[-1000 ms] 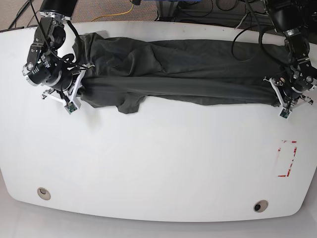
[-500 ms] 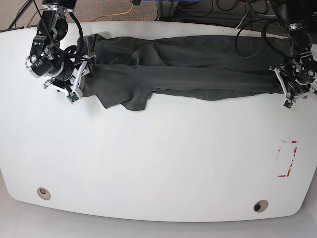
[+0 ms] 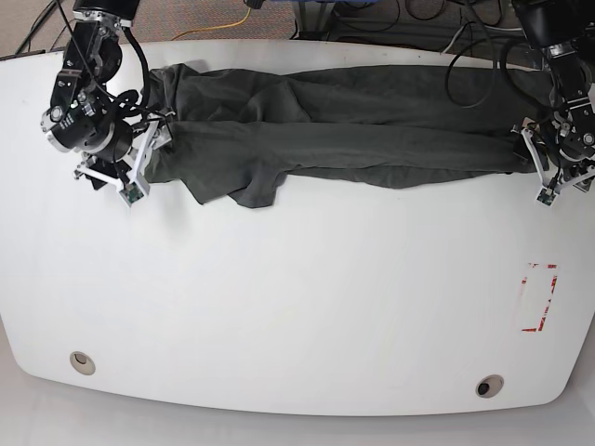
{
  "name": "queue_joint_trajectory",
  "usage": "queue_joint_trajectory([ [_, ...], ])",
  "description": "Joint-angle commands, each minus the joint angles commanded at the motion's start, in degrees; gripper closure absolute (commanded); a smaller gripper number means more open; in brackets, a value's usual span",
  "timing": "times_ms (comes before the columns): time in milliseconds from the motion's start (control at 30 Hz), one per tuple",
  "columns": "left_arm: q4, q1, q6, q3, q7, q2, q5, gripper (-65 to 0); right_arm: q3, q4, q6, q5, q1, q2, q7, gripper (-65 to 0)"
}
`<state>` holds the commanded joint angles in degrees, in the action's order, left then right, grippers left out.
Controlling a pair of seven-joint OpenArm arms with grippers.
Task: Layout the t-shirt on the table in an organized manner, then fold the t-shirt properly
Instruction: 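Lift the held corners and fold them over toward the first edge, then release the right gripper and move it to the folded shirt's end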
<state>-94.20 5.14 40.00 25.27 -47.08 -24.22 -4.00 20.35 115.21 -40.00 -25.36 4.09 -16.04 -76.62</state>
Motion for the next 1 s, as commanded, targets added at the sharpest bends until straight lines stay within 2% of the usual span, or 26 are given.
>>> queue_joint_trajectory([
  [67, -2.29, -0.09, 0.00, 0.00, 0.00, -0.26, 0.00, -46.9, -0.70, -0.62, 0.00, 0.26, -2.46, 1.85, 0.00, -46.0],
  [233, -7.56, -1.58, 0.00, 0.26, 0.00, -0.70, -0.26, -46.9, -1.49, -6.07, 0.00, 0.35, -7.91, 3.52, 0.00, -46.0],
  [367, -10.64, -1.58, 0.00, 3.43, 0.00, -1.14, -0.26, -46.9, -1.49, -13.71, 0.00, 0.35, -11.87, 5.27, 0.88, -46.0],
  [567, -10.99, -1.58, 0.00, 9.05, 0.00, -0.97, -0.26, -46.7, -1.58, -22.59, 0.00, 0.35, -13.45, 5.45, 6.15, -46.0],
  [700, -10.73, -1.49, 0.00, 11.52, 0.00, -0.79, -0.35, -46.5, -1.58, -26.37, 0.00, 0.35, -13.27, 5.45, 7.21, -46.0],
  [800, -10.73, -0.79, 0.00, 12.04, 0.00, -0.70, -0.35, -46.5, -1.93, -27.34, 0.00, 0.26, -13.01, 5.45, 8.18, -46.0],
  [1000, -10.81, 1.05, 0.00, 12.13, 0.00, 0.18, -0.35, -46.5, -6.15, -27.43, 0.00, 0.26, -11.25, 5.45, 11.34, -46.0],
])
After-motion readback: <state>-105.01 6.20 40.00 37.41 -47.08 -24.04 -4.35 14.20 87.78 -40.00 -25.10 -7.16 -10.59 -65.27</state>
